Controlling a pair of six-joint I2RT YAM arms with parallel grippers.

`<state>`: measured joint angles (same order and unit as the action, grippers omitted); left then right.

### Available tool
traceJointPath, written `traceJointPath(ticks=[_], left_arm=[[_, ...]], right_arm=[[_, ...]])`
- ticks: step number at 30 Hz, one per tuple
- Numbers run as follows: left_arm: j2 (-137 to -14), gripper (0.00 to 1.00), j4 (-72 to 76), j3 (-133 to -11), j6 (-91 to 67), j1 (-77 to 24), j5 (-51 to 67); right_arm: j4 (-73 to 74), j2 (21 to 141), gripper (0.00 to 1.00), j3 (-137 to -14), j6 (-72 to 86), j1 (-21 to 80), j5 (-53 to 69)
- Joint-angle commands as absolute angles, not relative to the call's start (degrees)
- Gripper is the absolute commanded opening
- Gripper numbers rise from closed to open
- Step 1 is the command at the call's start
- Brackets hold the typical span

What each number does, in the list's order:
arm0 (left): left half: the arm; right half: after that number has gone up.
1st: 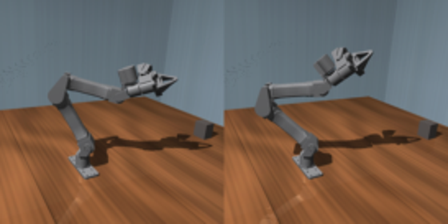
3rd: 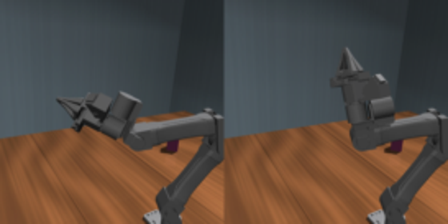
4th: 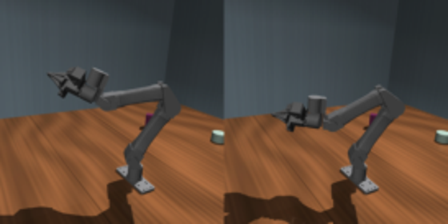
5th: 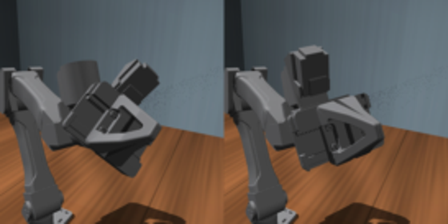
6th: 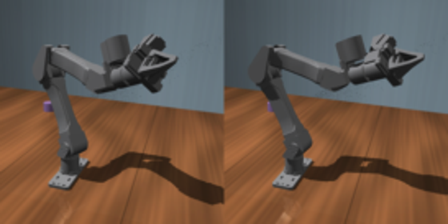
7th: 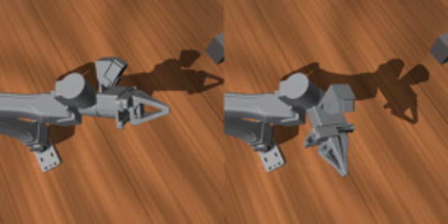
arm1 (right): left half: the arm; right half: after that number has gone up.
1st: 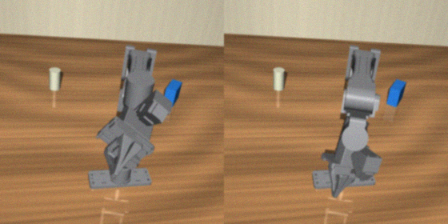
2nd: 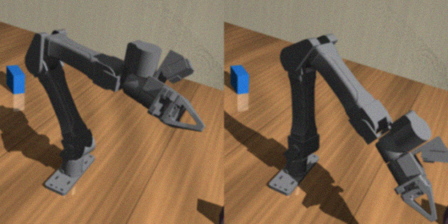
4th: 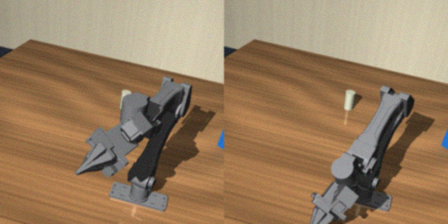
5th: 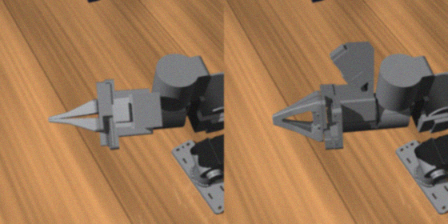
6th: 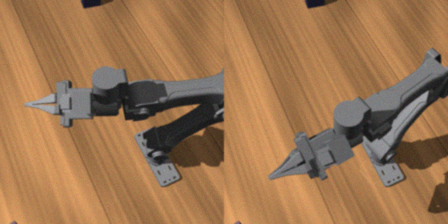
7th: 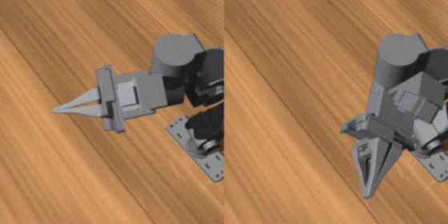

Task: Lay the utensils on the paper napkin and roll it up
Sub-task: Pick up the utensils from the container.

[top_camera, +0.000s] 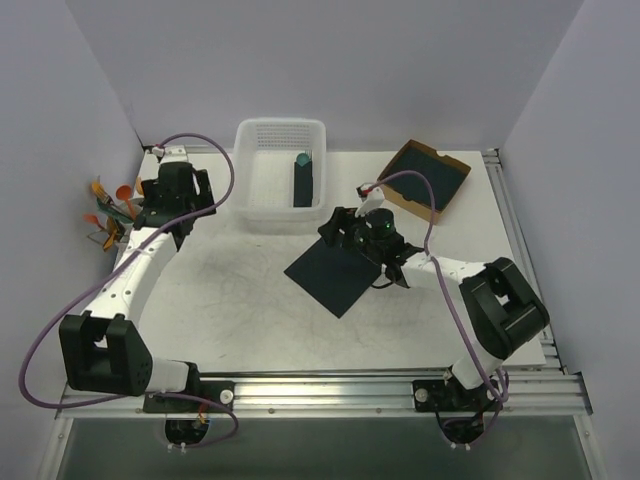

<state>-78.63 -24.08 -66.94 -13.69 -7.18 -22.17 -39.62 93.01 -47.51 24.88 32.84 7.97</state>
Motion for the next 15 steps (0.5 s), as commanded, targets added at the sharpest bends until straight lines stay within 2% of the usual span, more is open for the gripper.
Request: traceJointPath(ticks=[1,7,11,13,15], left_arm=[[-78.04,0.97,-14.33,-66.88,-5.98,-7.03,-29.08],[-87.51,1.0,-11.43,-72.68,-0.09,-6.5,-36.83],[-94.29,0.86,-14.14,-77.86,3.43,-6.59,-37.26],[-96.58,0.75,-15.9,-80.06,3.6,-6.5,-38.23],[-97.12,0.74,-15.91,-79.9,3.69,-6.59,-38.58]], right_arm=[[-53.16,93.25,0.72,-42.99,27.15,33.75,7.82],[-60.55,94.48,0.69,-39.2,30.49,33.93,7.03],[-61.0,94.92,0.69,-39.02,31.99,33.84,6.85],[-60.65,95.36,0.69,-39.29,32.43,33.84,7.21],[-60.64,95.71,0.69,-39.46,32.61,33.75,7.29]])
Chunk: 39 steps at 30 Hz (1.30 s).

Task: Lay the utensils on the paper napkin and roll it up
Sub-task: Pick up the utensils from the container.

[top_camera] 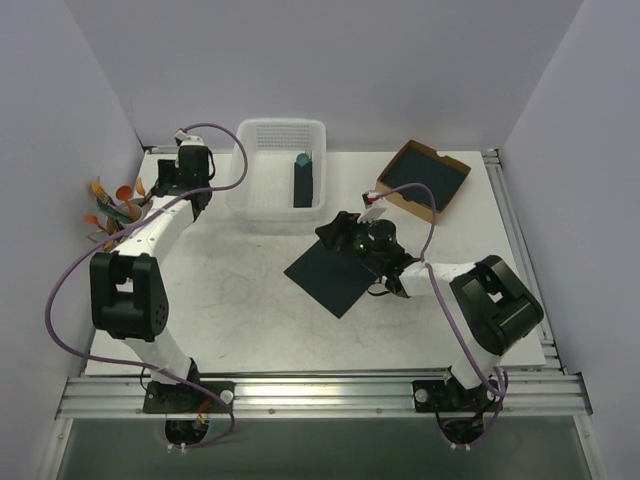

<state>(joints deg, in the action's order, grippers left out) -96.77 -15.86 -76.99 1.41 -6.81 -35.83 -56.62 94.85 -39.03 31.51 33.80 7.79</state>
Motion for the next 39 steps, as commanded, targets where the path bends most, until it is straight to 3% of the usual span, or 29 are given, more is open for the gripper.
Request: traceJointPath(ticks=[1,16,22,33,39], left_arm=[[-96.95,0.74,-15.73,-79.37,3.69,-6.59,-39.28],[-101.08,0.67,-2.21,-72.34,9.75,-5.98,-44.56],[-101.07,0.56,-0.88,-70.84,11.78,-4.31,-39.48],[-104.5,0.51,3.6,-70.58,12.65,-2.9,-41.66],[-105.91,0.41,5.97,-70.23,13.44,-2.72,-43.23]], right_arm=[[-60.91,96.41,0.69,-39.46,33.13,33.75,7.73],[-62.4,98.35,0.68,-40.17,35.16,33.49,11.86],[-62.58,98.26,0.68,-40.08,35.77,33.4,12.39],[-63.11,98.61,0.68,-40.17,36.21,33.14,13.62],[-63.11,99.14,0.68,-40.25,36.3,33.05,13.97]])
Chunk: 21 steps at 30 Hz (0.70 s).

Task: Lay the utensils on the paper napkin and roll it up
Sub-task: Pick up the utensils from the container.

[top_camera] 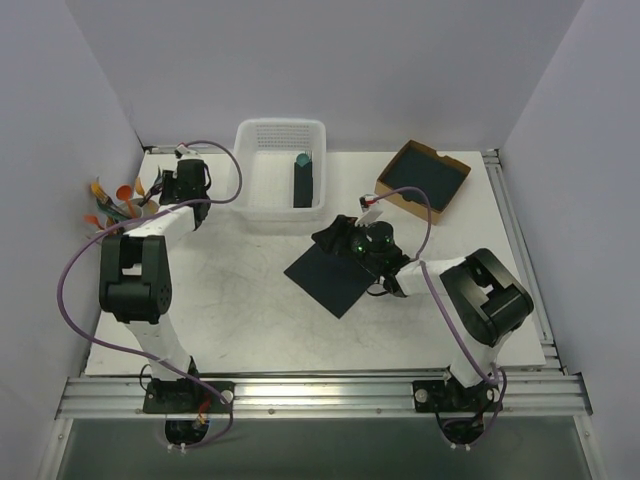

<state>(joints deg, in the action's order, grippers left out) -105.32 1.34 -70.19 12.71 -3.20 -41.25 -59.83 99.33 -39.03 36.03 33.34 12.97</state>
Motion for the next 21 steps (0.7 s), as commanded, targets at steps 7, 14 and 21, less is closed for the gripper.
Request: traceJointPath(ticks=[7,14,21], left_arm=[[-106.52,0.37,7.73,-69.7,14.24,-2.46,-43.86],[-105.82,0.32,9.4,-68.73,14.68,-2.29,-46.14],[-105.47,0.33,9.32,-68.91,13.98,-1.41,-45.62]], right_arm=[[-63.37,99.84,0.68,-40.52,36.47,32.96,14.41],[-63.54,100.63,0.68,-40.78,36.83,32.87,15.2],[-64.07,100.9,0.68,-40.96,37.18,32.78,15.82]])
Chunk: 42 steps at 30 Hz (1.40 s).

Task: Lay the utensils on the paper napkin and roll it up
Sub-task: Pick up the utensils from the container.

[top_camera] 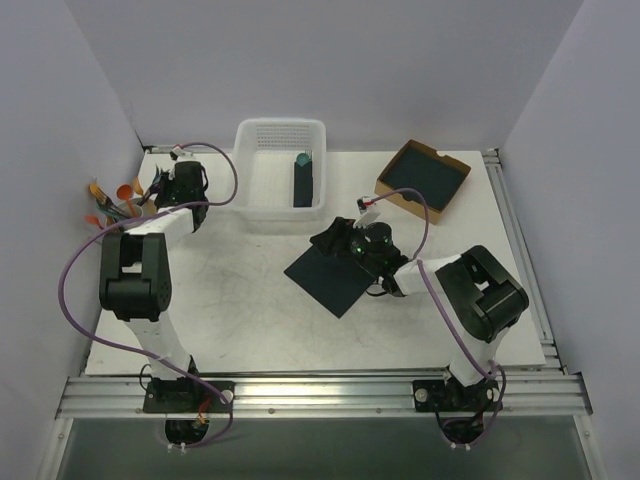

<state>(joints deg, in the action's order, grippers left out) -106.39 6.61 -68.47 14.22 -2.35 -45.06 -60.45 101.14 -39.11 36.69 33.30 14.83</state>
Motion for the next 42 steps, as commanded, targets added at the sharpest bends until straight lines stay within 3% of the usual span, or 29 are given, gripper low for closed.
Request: traceJointPath(ticks=[1,5,12,14,23,29,37,42], left_arm=[[-105.47,0.33,9.4,-68.99,13.89,-1.32,-45.53],[-106.34,0.31,8.97,-69.96,13.89,-0.88,-44.83],[-106.35,0.06,7.91,-70.84,13.71,-0.88,-43.68],[-105.74,0.03,9.04,-70.32,14.15,-1.4,-45.08],[-99.5,0.03,12.31,-67.5,18.72,-5.88,-50.97],[-95.72,0.02,2.65,-70.48,18.81,-9.14,-49.66],[-86.49,0.02,-19.02,-76.8,3.37,-13.36,-41.41],[-81.75,0.02,-29.87,-79.1,-11.47,-13.71,-28.77]], right_arm=[[-63.99,100.9,0.68,-40.96,37.09,32.78,15.91],[-63.98,100.81,0.68,-40.87,37.18,32.78,16.0],[-63.98,100.98,0.68,-41.04,37.09,32.61,16.35],[-63.98,101.16,0.68,-41.22,37.18,32.61,16.61],[-63.98,101.69,0.67,-41.31,37.27,32.52,16.96],[-64.07,101.69,0.67,-41.48,37.27,32.43,17.05],[-62.84,100.64,0.67,-41.57,36.56,32.34,16.52],[-60.74,99.32,0.67,-41.75,35.16,31.99,15.03]])
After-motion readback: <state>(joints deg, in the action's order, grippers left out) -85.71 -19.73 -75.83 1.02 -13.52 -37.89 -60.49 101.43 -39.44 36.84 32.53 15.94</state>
